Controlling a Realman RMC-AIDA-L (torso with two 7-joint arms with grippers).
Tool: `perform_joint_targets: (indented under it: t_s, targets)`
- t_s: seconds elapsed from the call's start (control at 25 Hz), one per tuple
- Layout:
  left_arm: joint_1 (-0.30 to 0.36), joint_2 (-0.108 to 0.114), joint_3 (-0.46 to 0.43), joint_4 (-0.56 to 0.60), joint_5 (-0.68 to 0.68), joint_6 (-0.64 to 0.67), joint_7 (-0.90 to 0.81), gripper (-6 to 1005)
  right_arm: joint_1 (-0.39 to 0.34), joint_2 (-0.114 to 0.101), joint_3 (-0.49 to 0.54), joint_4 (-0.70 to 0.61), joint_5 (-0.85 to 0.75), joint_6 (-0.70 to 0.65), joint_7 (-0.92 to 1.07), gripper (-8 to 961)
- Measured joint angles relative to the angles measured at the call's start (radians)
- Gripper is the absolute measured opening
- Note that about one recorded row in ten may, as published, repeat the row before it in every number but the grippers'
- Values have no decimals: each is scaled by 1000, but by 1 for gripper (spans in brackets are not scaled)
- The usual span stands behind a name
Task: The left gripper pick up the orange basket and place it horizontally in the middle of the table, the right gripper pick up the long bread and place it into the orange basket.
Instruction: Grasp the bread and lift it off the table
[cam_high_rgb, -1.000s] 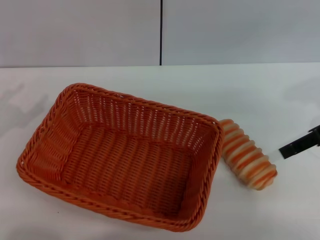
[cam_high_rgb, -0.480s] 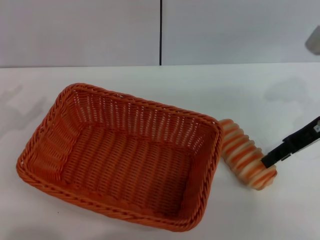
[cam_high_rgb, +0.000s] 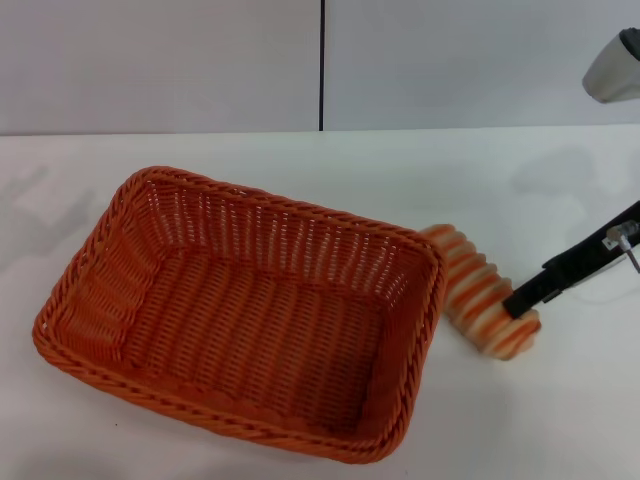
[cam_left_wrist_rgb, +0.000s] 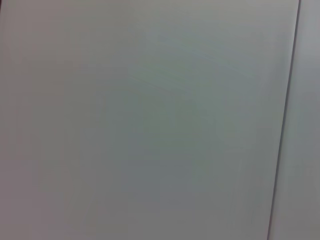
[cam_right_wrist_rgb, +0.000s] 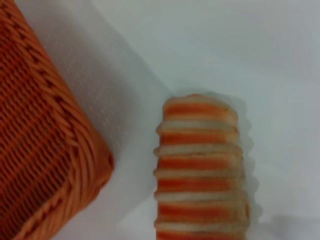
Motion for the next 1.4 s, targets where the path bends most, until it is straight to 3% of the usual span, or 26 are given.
perform_joint_targets:
  t_s: [0.64,1.0,1.4]
  targets:
    - [-13,1,0,0,4,-8,0,814,10,7,0,110,96,98,-55,585]
    - [-13,6,0,2,5,-10,0,814,1,5,35,89,108,84,-57,455]
    - [-12,2,0,0,0,-10,-3,814,-73,11,60,-195,166,-17,-31,352]
